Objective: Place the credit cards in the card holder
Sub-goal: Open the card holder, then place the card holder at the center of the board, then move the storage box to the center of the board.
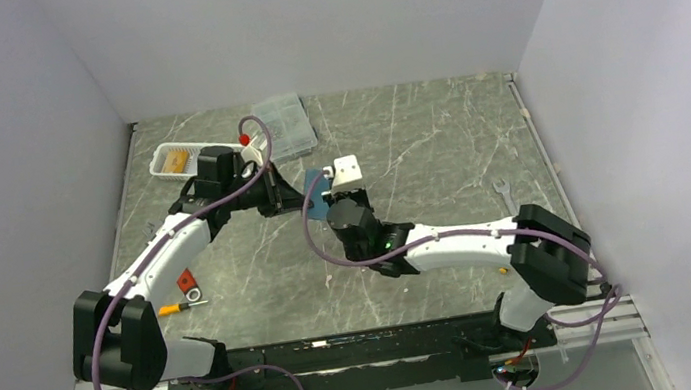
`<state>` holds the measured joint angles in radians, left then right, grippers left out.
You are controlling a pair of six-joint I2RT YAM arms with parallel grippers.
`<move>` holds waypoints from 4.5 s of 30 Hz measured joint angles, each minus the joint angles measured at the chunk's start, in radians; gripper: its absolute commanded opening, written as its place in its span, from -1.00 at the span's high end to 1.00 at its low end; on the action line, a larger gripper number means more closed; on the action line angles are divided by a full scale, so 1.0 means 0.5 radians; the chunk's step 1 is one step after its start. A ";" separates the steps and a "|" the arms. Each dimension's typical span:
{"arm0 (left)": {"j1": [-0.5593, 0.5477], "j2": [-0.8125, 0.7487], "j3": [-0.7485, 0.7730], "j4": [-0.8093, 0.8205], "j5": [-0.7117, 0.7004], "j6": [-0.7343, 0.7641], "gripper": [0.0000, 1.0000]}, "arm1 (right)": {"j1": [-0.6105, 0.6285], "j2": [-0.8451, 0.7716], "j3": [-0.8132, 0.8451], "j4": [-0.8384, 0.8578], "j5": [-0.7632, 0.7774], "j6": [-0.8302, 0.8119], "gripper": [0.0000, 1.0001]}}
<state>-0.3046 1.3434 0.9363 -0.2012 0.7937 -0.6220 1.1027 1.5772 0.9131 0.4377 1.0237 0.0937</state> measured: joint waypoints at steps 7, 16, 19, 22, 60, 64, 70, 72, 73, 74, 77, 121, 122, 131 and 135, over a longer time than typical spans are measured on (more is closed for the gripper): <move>-0.008 0.024 -0.024 -0.106 -0.006 0.054 1.00 | -0.002 -0.317 -0.106 -0.446 -0.220 0.460 -0.04; -0.220 0.302 -0.335 -0.043 -0.184 0.121 1.00 | 0.061 -0.964 -0.540 -1.112 -0.288 1.173 -0.02; -0.326 0.410 -0.379 0.001 -0.232 0.138 0.96 | 0.066 -1.128 -0.626 -1.318 -0.282 1.331 0.00; -0.395 0.455 -0.407 0.063 -0.254 0.167 0.24 | 0.067 -1.255 -0.665 -1.461 -0.261 1.432 0.00; 1.255 1.528 2.026 -1.010 -0.888 1.476 -0.55 | -0.412 -0.491 -0.146 -0.993 -0.880 0.979 -0.07; 1.335 1.537 2.050 -0.931 -1.053 1.475 -0.54 | -0.424 -0.381 -0.114 -0.939 -0.947 0.970 -0.06; 1.321 1.679 2.231 -0.879 -1.158 1.462 -0.44 | -0.428 -0.329 -0.098 -0.887 -1.000 0.962 -0.04; 1.318 1.705 2.236 -0.882 -1.188 1.457 -0.42 | -0.432 -0.331 -0.098 -0.864 -1.006 0.963 -0.03; 1.316 1.715 2.236 -0.885 -1.199 1.455 -0.42 | -0.433 -0.336 -0.100 -0.858 -1.008 0.962 -0.03; 1.311 1.724 2.236 -0.885 -1.217 1.450 -0.43 | -0.434 -0.343 -0.103 -0.854 -1.012 0.963 -0.02; 1.293 1.750 2.245 -0.904 -1.267 1.450 -0.41 | -0.437 -0.369 -0.124 -0.834 -1.016 0.962 -0.02; 0.938 1.279 1.333 -0.727 -1.407 0.767 -0.18 | -0.594 -0.309 -0.258 -0.653 -1.228 0.957 0.12; 0.904 1.221 1.260 -0.696 -1.429 0.768 -0.18 | -0.594 -0.312 -0.259 -0.653 -1.227 0.957 0.12; 0.446 1.124 1.386 -0.652 -1.485 0.911 -0.24 | -0.594 -0.386 -0.317 -0.648 -1.223 0.981 0.13; 0.349 1.234 1.449 -0.626 -1.508 1.001 -0.23 | -0.594 -0.441 -0.355 -0.653 -1.210 0.988 0.13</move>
<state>-0.1299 1.9606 1.6608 -0.5144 0.0399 -0.1215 0.8055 1.3567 0.7357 0.1112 0.4187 0.5877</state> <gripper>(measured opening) 0.620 0.440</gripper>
